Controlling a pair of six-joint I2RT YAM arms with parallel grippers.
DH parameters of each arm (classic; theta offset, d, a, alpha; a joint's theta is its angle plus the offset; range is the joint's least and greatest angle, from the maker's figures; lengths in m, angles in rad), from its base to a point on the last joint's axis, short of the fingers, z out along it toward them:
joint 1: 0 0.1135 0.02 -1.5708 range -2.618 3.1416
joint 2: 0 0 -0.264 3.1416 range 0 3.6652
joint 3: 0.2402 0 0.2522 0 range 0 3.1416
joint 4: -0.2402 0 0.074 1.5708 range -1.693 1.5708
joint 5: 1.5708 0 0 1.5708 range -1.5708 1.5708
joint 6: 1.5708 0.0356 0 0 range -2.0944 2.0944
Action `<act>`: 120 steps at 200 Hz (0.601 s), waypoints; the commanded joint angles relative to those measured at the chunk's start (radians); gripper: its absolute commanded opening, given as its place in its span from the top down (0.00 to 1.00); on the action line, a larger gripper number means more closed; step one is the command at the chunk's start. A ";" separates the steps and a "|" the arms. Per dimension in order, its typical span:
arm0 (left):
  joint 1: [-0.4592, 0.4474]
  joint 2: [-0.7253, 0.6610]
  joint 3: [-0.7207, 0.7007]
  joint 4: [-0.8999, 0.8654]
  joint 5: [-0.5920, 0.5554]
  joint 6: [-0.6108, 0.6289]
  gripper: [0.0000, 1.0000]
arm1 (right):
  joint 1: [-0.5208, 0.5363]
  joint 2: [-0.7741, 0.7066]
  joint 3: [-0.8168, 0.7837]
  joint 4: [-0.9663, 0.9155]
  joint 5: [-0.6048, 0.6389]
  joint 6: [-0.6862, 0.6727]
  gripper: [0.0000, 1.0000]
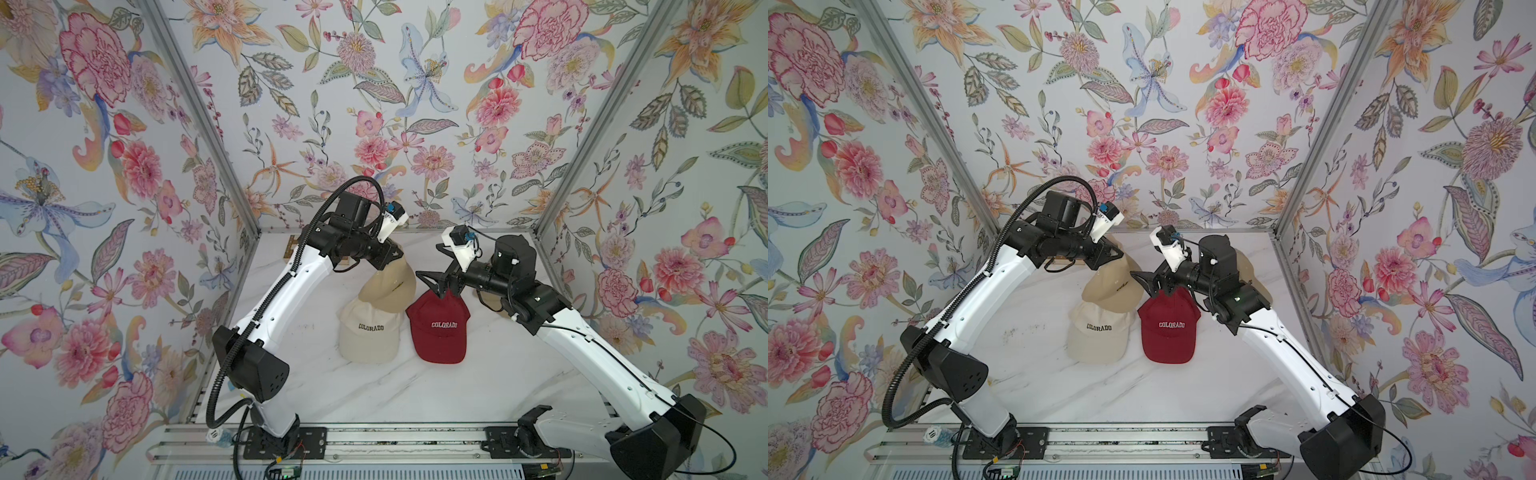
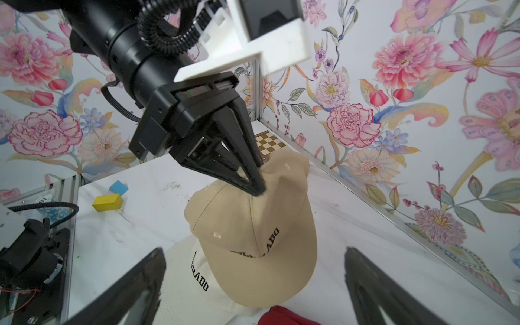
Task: Stack the baseball caps by color
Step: Pick up the baseball cap from the center of the board.
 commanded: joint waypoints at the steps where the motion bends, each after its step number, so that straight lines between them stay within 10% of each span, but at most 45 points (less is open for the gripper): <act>1: -0.008 -0.012 0.066 -0.039 -0.023 0.032 1.00 | 0.032 0.048 0.038 0.040 0.059 -0.088 0.05; 120: -0.057 -0.007 0.113 -0.077 0.010 0.054 1.00 | 0.075 0.186 0.107 0.115 0.067 -0.128 0.26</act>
